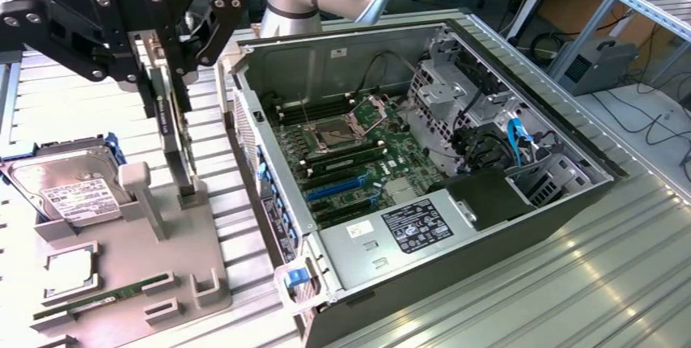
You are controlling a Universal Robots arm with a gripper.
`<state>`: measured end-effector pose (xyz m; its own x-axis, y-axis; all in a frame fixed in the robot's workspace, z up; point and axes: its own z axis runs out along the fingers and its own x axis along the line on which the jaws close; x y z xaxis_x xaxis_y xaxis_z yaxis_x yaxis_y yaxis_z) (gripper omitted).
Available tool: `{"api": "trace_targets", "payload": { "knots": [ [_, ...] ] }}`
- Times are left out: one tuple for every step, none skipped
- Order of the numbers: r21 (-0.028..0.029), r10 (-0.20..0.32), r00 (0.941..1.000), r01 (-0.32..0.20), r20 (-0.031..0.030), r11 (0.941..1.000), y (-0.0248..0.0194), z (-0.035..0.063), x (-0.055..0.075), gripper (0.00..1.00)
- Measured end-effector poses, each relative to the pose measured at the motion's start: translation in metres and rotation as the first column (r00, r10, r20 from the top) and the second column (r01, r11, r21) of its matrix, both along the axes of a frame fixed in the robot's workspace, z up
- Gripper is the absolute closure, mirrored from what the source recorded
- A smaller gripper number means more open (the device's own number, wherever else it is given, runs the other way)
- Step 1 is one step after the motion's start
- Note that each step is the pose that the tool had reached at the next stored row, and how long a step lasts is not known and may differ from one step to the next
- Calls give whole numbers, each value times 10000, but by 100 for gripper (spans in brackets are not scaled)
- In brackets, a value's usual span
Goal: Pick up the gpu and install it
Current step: 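Pick up the gpu and move the gpu toward the slot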
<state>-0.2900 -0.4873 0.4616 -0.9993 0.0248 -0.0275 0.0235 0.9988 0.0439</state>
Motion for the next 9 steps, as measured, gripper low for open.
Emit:
{"api": "trace_targets", "payload": {
  "knots": [
    [0, 0, 10000, 0, 0, 10000, 0, 0, 72, 73],
    [1, 0, 10000, 0, 1, 10000, 0, 0, 119, 73],
    [0, 0, 10000, 0, 0, 10000, 0, 0, 178, 73],
    [0, 0, 10000, 0, 0, 10000, 0, 0, 241, 73],
    [1, 0, 10000, 0, 1, 10000, 0, -1, 366, 73],
    [0, 0, 10000, 0, 1, 10000, 0, 0, 425, 73],
    [-1, 0, 10000, 0, 0, 10000, 0, 0, 477, 73],
    [0, -1, 10000, 1, 0, 10000, 0, 0, 529, 73],
    [0, 0, 10000, 0, 1, 10000, 0, 0, 596, 73]
  ]
}}
